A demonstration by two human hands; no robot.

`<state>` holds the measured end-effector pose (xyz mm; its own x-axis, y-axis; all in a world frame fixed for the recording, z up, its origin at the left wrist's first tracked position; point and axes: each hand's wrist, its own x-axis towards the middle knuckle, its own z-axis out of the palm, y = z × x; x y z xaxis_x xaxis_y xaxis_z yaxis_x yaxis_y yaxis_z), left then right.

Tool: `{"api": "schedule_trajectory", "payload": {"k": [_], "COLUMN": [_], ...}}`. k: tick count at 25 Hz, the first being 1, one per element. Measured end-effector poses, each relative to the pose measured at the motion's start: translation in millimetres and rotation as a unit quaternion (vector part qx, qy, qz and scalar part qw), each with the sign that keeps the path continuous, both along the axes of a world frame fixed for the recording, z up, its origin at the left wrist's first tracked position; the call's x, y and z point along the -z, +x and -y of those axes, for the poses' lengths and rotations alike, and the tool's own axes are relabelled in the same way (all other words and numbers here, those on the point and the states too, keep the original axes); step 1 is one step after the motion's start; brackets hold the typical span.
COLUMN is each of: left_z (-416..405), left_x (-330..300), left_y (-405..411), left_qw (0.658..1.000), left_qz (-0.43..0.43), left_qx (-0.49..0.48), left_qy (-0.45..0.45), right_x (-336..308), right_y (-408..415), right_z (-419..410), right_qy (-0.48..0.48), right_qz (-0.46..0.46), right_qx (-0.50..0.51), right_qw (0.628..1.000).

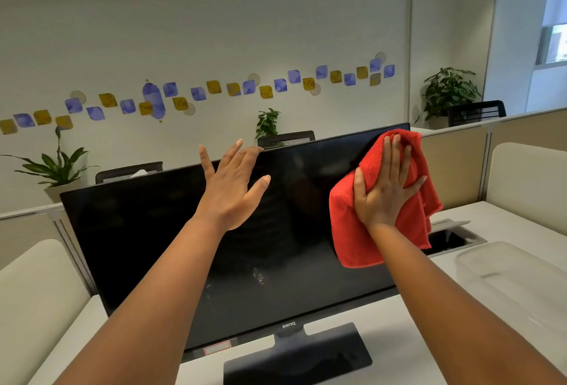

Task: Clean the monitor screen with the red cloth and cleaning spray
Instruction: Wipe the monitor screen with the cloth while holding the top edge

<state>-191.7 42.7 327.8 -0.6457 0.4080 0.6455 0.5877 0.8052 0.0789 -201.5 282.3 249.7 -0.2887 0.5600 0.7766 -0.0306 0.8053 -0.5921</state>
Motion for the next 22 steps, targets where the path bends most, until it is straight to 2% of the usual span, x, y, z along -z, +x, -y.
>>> {"api": "schedule_trajectory", "payload": {"k": [2,6,9,19,22], "left_z": [1,4,1,0,1], "left_x": [0,1,1,2,2], "left_y": [0,-1,-1,-2,-2], "left_qw": [1.0,1.0,1.0,1.0,1.0], "left_qz": [0.001,-0.005,-0.005,-0.012,-0.014], "left_qx": [0.004,0.008,0.016,0.004,0.007], "left_qy": [0.005,0.017,0.016,0.012,0.019], "right_x": [-22,-36,-26,107,122], "right_y": [-5,-9,-8,11,13], "right_z": [8,11,-2,10,22], "right_qy": [-0.065,0.015,-0.017,-0.122,-0.163], "right_qz": [-0.024,-0.028,-0.035,0.01,0.013], "right_qx": [0.005,-0.01,0.001,0.004,0.009], "right_qw": [0.998,0.999,0.999,0.992,0.986]}}
